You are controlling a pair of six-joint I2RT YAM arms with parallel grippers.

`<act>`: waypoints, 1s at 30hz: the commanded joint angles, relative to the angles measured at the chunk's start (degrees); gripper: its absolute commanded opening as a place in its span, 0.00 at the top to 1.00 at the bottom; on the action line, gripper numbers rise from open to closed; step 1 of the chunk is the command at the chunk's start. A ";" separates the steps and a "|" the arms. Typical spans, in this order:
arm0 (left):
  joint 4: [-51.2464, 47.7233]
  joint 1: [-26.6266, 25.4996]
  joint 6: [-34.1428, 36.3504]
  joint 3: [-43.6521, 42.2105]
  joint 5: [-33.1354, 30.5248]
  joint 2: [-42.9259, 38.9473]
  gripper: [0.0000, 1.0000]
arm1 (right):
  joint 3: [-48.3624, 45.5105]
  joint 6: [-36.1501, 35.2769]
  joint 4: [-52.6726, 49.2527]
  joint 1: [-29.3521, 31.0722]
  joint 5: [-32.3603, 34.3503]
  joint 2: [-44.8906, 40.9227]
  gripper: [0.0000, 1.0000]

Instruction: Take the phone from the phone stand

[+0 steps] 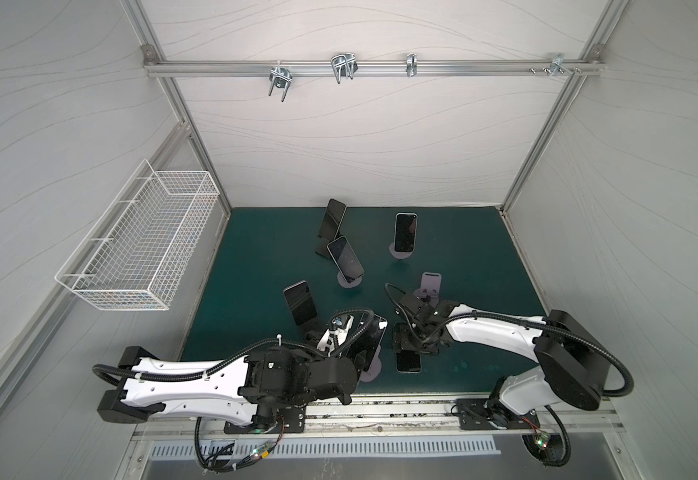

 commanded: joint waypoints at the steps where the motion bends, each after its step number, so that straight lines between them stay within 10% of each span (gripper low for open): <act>1: 1.09 -0.25 -0.52 0.32 -1.03 -0.13 0.01 | -3.38 0.42 3.27 -0.17 1.23 1.09 0.09; 22: 2.85 -0.12 1.01 -0.01 -0.69 -0.39 0.01 | -1.88 -4.23 -12.19 -0.78 11.05 -24.55 0.08; 30: 7.54 7.44 3.28 -0.84 10.02 4.09 0.01 | -4.73 -7.82 -9.30 -0.78 12.54 -32.10 0.09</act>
